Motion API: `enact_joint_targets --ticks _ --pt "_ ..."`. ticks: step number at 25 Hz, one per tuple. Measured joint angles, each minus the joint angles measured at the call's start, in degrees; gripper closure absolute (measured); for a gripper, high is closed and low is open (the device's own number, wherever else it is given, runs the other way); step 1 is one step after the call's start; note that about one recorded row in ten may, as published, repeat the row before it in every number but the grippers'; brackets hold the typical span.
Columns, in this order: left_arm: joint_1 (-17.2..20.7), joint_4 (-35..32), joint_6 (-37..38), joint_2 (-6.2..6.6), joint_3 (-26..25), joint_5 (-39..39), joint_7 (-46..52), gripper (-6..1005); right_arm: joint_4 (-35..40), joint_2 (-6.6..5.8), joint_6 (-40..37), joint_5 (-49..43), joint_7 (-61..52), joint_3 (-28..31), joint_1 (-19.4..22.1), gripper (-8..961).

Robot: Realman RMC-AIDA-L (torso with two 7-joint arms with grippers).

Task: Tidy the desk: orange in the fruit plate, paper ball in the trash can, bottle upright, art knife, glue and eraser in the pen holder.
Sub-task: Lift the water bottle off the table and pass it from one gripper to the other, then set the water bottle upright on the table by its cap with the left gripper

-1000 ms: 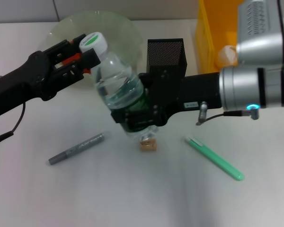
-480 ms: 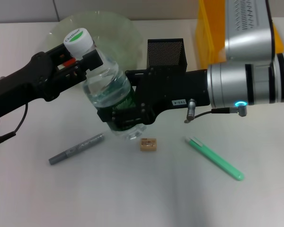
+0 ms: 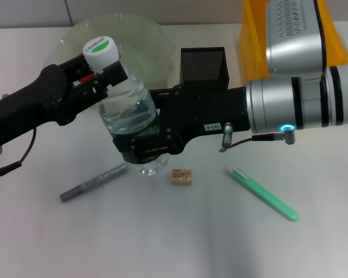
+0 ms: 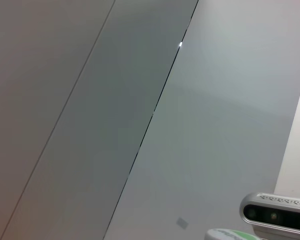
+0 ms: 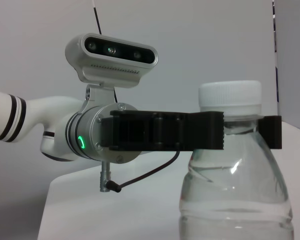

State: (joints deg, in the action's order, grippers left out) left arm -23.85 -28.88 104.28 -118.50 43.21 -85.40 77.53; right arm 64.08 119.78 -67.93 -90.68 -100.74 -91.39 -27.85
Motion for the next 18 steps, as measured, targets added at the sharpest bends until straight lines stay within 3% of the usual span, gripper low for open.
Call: enact_joint_targets --ticks 5,18 --pt "0.1 0.0 -0.1 -0.06 0.0 0.2 -0.2 507 -0.2 0.01 0.0 0.1 0.0 0.0 0.0 196" --pt "0.1 0.0 0.5 -0.03 -0.4 0.6 -0.3 508 -2.4 -0.03 -0.8 4.6 6.7 -0.1 0.3 196"
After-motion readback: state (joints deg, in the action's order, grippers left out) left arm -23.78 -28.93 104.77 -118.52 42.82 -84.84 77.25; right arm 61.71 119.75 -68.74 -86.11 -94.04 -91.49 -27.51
